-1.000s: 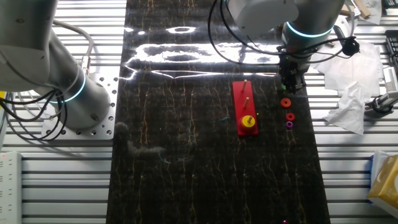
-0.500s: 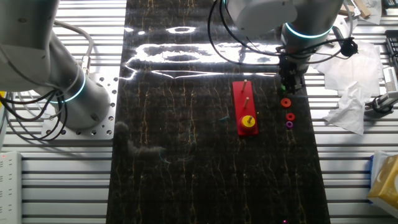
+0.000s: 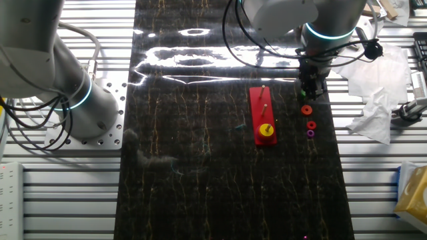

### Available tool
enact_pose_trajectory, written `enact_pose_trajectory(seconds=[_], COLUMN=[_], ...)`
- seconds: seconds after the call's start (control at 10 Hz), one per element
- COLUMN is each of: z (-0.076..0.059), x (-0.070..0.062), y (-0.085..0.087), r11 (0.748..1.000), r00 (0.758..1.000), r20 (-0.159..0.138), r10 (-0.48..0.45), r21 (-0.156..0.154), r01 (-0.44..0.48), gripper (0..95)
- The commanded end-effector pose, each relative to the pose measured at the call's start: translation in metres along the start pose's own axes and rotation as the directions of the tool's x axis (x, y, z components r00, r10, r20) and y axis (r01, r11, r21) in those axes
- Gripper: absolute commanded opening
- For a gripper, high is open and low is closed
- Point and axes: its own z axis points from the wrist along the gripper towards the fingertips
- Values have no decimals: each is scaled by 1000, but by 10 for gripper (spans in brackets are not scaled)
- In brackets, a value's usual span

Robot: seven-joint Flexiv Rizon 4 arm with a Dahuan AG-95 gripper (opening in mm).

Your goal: Take out one Hanoi block and throw it aside

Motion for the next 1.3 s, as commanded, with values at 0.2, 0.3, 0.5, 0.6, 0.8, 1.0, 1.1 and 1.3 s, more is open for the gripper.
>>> enact_pose_trajectory(seconds=[0.2,0.3,0.5,0.6,0.8,1.0,1.1,1.3], z=[1,2,3,4,5,6,6,6], x=[2,3,5,6,6,6,6,6], y=[-1,-1,-2,-3,-3,-3,-3,-3], r11=[1000,1000,1000,1000,1000,1000,1000,1000], r00=[1000,1000,1000,1000,1000,1000,1000,1000], r20=[6,6,8,12,15,16,17,18], r10=[1,0,0,2,5,4,4,6], r21=[0,1,1,1,1,0,-1,-2], r01=[-1,0,0,-2,-5,-4,-4,-6], gripper=[0,0,0,0,0,0,190,190])
